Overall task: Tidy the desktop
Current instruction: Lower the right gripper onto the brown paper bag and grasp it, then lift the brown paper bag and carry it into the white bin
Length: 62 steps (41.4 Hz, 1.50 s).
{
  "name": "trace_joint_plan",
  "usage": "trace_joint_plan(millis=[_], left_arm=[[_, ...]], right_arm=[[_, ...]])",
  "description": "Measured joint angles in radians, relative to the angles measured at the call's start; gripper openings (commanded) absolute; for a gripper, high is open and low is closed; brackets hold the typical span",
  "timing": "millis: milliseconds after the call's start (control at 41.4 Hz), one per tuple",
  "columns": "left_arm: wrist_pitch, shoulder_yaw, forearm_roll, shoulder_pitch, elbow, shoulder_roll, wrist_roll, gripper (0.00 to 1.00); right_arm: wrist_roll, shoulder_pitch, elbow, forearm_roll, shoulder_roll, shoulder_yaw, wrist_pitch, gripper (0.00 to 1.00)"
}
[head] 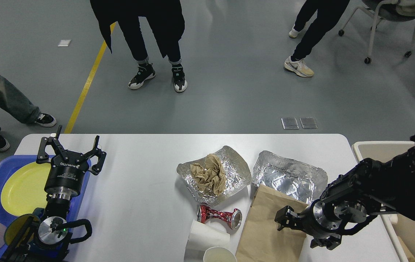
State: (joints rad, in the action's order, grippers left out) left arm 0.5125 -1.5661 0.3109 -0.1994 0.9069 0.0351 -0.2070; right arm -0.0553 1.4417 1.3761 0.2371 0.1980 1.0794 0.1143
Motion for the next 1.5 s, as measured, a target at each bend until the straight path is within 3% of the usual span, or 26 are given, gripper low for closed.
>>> trace_joint_plan(millis=[266, 362, 483, 507, 531, 1497], left_arm=[[0.0, 0.0, 0.0, 0.0, 0.0, 0.0, 0.0, 0.97], [0.0, 0.0, 0.0, 0.0, 0.0, 0.0, 0.0, 0.97], [0.0, 0.0, 0.0, 0.0, 0.0, 0.0, 0.0, 0.97], [0.0, 0.0, 0.0, 0.0, 0.0, 0.0, 0.0, 0.97], [0.0, 0.0, 0.0, 0.0, 0.0, 0.0, 0.0, 0.97], [0.0, 0.0, -0.001, 0.0, 0.0, 0.0, 0.0, 0.97]], right_arm=[[-0.003, -0.048, -0.064, 0.005, -0.034, -0.012, -0.001, 0.96], [-0.003, -0.063, -0.079, 0.005, -0.05, -0.032, -0.01, 0.73], [-0.003, -0.065, -0.08, 0.005, -0.052, -0.037, -0.021, 0.2], [-0.003, -0.065, -0.079, 0.005, -0.052, -0.037, -0.021, 0.03], [-0.004, -0.065, -0.076, 0.007, -0.051, -0.037, -0.018, 0.0], [-0.015, -0.052, -0.03, 0.009, -0.039, -0.029, -0.007, 0.0]])
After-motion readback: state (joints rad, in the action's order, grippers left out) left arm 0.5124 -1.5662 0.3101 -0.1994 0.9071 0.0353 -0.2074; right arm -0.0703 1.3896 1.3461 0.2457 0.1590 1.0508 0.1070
